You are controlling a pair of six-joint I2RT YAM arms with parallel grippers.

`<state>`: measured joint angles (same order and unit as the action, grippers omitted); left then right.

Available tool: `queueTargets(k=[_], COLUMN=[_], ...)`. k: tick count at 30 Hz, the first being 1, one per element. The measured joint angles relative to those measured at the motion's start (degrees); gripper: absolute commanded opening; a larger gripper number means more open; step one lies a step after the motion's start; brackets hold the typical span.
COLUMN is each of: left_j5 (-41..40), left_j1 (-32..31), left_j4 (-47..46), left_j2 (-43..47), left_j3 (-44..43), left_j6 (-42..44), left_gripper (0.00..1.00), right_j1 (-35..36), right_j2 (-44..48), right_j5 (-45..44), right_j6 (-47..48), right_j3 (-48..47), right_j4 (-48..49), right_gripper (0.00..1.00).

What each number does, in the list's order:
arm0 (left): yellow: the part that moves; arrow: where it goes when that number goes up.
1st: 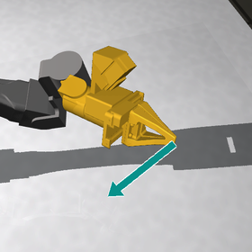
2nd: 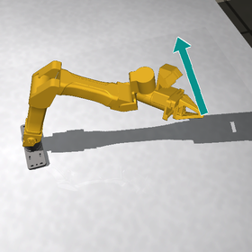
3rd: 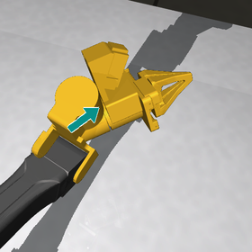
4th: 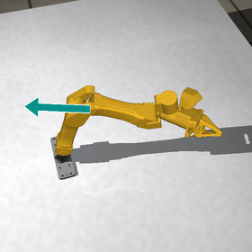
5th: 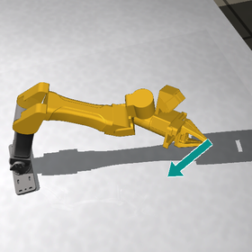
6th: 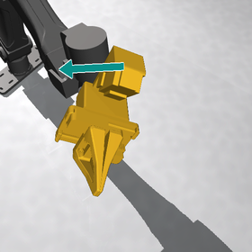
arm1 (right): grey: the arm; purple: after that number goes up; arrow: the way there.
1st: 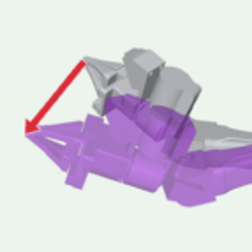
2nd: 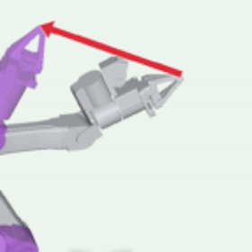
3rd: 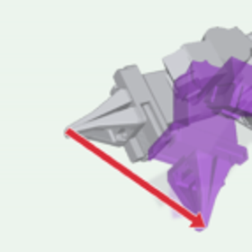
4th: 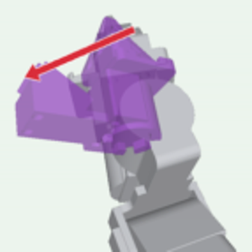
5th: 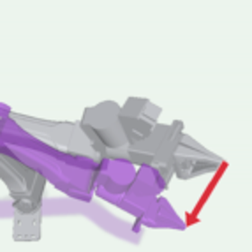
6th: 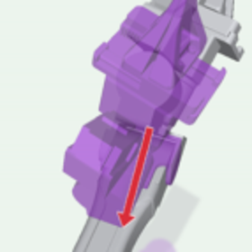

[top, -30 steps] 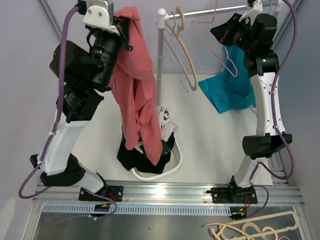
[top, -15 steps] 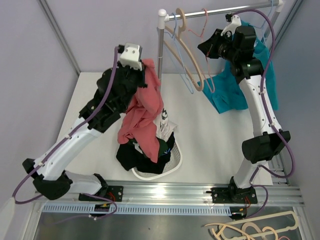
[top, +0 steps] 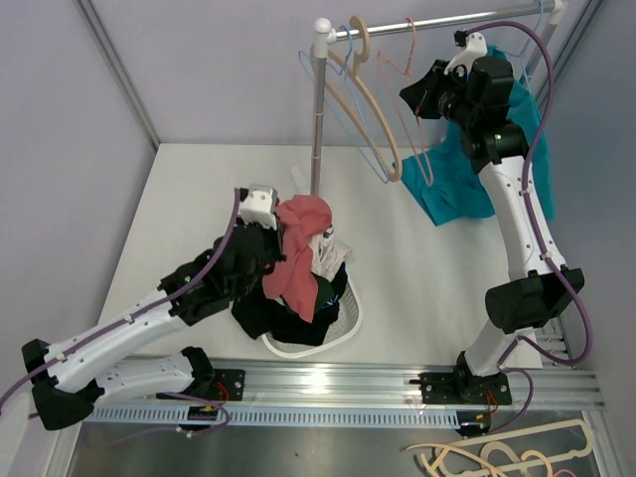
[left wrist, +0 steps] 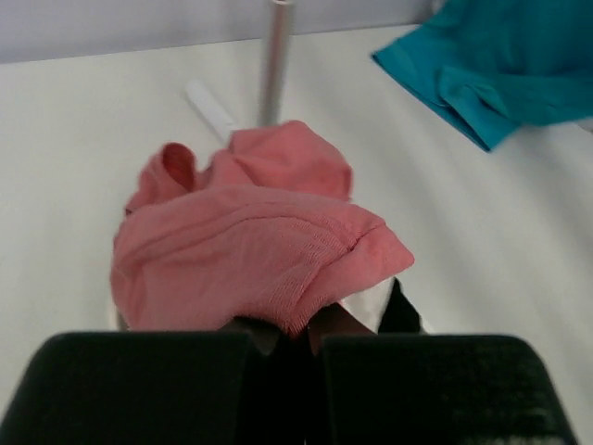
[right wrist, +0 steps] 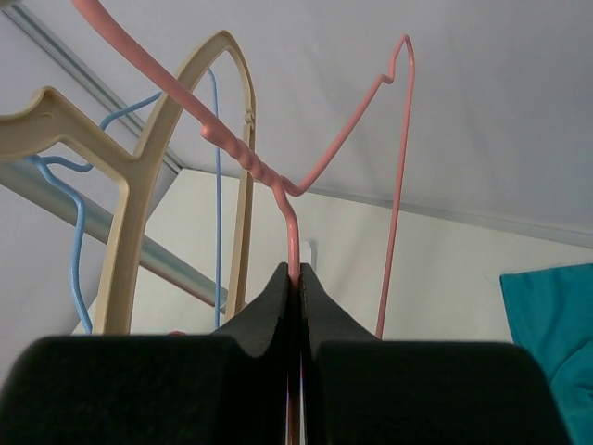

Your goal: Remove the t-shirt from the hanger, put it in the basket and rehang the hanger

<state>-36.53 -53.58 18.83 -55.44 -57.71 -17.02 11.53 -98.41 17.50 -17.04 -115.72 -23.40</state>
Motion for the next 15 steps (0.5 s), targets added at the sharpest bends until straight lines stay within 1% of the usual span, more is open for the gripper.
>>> queueTargets(k=[3,5,6,9,12,15], left_j5=[-3.13,-5.53,-6.25,-7.58,-9.05,-11.06], left_j1=[-8.37,-13.81,-15.54,-18.47,-19.76,-19.89], left_j4=[1.01,1.57,1.86,3.65,5.55,5.68], left_j2=[1.84,2.60,2.71,2.64,2.64,3.63], left_j3=[0.68,-0.61,-1.68,-7.13,-14.19,-16.46], left_j6=[-0.50,0.07,0.52,1.51,2.05,1.95], left_gripper=[0.01,0.01,0.01,0.01,0.01,0.01], right_j1=[0.00,0.02,0.04,0.04,0.20,0.28], right_j2=[0.02,0.04,0.04,0.07,0.11,0.39], right_j5=[-0.35,-0.55,-0.59,-0.72,-0.76,-0.85], right_j6=[0.17,0.17,0.17,0.17,0.20,0.20], right_j3=[0.22,0.55,0.59,0.66,0.76,1.27], right_j4=[0.28,0.81,1.01,1.03,1.11,1.42], right_gripper=[0.00,0.00,0.00,0.00,0.00,0.00])
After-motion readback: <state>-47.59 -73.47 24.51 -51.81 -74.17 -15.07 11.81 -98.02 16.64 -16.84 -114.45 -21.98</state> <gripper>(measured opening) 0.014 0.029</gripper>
